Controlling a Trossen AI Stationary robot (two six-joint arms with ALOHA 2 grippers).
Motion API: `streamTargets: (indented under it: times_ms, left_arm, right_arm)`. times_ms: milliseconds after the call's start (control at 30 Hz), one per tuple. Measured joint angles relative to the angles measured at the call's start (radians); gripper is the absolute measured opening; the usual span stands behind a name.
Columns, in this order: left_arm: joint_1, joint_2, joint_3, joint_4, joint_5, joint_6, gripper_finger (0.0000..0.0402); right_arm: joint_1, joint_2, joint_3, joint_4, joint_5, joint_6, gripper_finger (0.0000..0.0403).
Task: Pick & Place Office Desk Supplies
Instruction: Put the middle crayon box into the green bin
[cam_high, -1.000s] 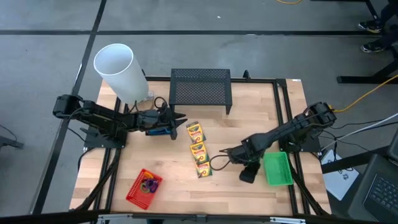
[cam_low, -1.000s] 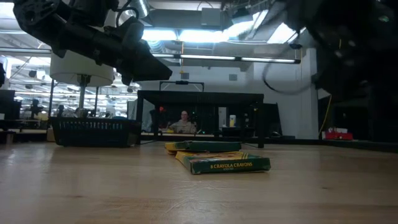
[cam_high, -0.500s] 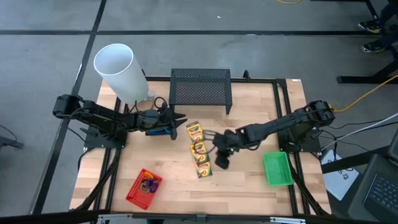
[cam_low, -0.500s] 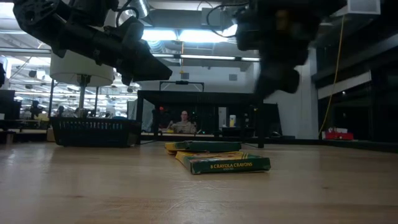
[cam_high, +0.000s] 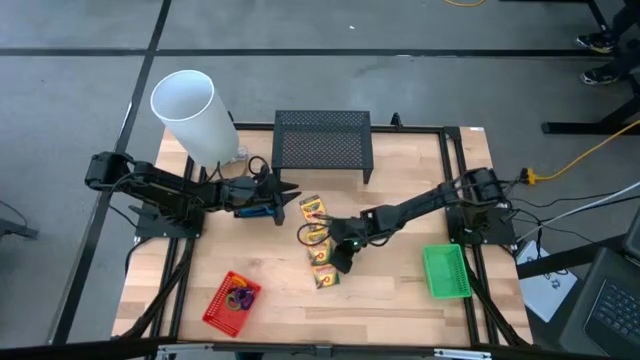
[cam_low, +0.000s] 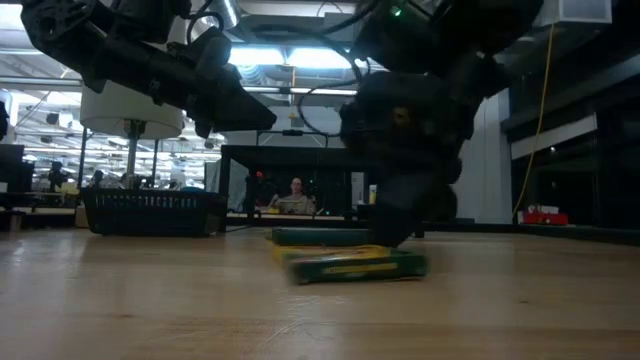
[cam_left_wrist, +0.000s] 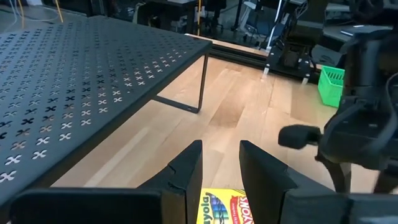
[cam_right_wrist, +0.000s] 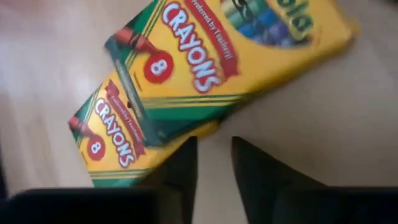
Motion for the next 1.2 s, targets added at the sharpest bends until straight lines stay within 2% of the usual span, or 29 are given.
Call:
streamTargets:
  times_ms: [167,300,400,633,800,1033,1133,1200]
  left_arm:
    - [0.000,0.000,0.000,-0.004,0.025,0.000,0.0104]
    - [0.000,0.000,0.000,-0.004,0.046,0.000,0.0104]
    - [0.000,0.000,0.000,-0.004,0.043,0.000,0.0104]
    - [0.000,0.000,0.000,-0.028,0.073,-0.001,0.0104]
    - [0.000,0.000,0.000,-0.049,0.077,-0.019,0.0104]
    - [0.000,0.000,0.000,-0.047,0.076,-0.019,0.0104]
    - [0.000,0.000,0.000,-0.045,0.076,-0.018,0.0104]
    - [0.000,0.000,0.000,-0.046,0.076,-0.018,0.0104]
  right_arm:
    - [-0.003,0.010,0.002,0.031,-0.029,0.005,0.0171]
    - [-0.003,0.008,0.002,0.028,-0.029,0.031,0.0201]
    - [0.002,0.007,0.002,0.027,-0.020,0.055,0.0204]
    - [0.062,0.007,0.001,0.039,0.109,0.165,0.0196]
    - [0.099,0.003,0.001,0.034,0.188,0.205,0.0210]
    - [0.137,-0.093,-0.004,-0.196,0.287,0.233,0.0228]
    - [0.165,-0.154,-0.005,-0.304,0.396,0.287,0.0229]
    - [0.194,-0.194,-0.024,-0.307,0.482,0.342,0.0229]
